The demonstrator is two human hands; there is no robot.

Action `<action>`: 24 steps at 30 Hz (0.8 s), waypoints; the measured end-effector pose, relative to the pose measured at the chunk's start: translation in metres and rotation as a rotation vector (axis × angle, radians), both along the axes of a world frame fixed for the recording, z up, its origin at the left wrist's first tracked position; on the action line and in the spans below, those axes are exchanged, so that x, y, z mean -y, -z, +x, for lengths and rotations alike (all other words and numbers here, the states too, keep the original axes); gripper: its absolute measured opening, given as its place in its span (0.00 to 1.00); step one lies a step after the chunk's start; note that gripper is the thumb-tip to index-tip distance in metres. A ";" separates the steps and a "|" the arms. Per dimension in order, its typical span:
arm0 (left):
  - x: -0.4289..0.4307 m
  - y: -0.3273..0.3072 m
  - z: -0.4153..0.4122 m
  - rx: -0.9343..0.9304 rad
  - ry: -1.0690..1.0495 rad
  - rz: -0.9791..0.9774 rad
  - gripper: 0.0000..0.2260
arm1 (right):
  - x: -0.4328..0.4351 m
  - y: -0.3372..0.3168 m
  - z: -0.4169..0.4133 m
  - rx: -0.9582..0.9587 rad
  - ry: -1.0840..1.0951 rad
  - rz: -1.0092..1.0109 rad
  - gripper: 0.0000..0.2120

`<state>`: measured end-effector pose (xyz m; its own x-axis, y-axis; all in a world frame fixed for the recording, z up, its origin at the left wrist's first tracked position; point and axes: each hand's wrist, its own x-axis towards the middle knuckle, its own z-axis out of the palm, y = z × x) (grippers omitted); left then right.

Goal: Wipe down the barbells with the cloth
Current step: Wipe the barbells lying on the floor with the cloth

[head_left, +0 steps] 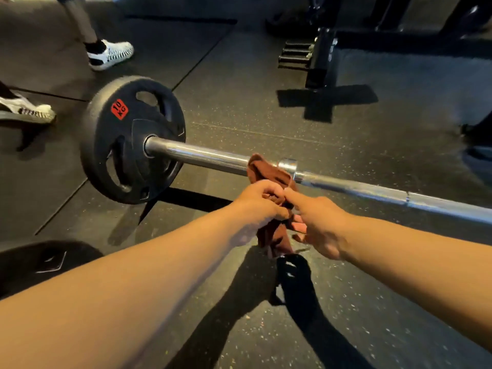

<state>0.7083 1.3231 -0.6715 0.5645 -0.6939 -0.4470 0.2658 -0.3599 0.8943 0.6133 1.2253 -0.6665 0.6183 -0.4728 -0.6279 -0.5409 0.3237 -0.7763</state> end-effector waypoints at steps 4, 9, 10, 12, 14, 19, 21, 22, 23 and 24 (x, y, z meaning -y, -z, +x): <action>0.006 -0.013 -0.022 -0.077 0.001 -0.066 0.11 | 0.029 -0.002 -0.013 0.003 0.096 -0.021 0.13; 0.003 -0.012 -0.028 -0.033 -0.108 -0.079 0.17 | 0.045 -0.014 -0.030 0.045 0.065 0.080 0.17; 0.002 -0.011 -0.029 -0.042 -0.137 -0.082 0.18 | 0.047 -0.015 -0.033 0.067 0.078 0.097 0.16; 0.000 -0.010 -0.032 -0.081 -0.179 -0.096 0.18 | 0.046 -0.017 -0.040 0.111 0.062 0.131 0.10; -0.002 -0.009 -0.034 -0.146 -0.245 -0.102 0.16 | 0.045 -0.017 -0.047 0.103 -0.034 0.096 0.04; -0.024 -0.006 -0.034 -0.364 -0.084 0.171 0.08 | 0.044 -0.023 -0.038 0.133 -0.078 0.062 0.07; -0.037 -0.006 -0.036 -0.357 0.056 0.274 0.09 | 0.042 -0.023 -0.033 0.129 -0.124 0.028 0.09; -0.044 -0.006 -0.036 -0.346 0.069 0.272 0.09 | 0.039 -0.023 -0.032 0.118 -0.148 0.002 0.09; -0.051 -0.007 -0.036 -0.333 0.058 0.248 0.10 | 0.035 -0.022 -0.033 0.091 -0.182 -0.040 0.08; -0.057 -0.006 -0.035 -0.313 0.038 0.229 0.12 | 0.032 -0.019 -0.035 0.048 -0.219 -0.105 0.08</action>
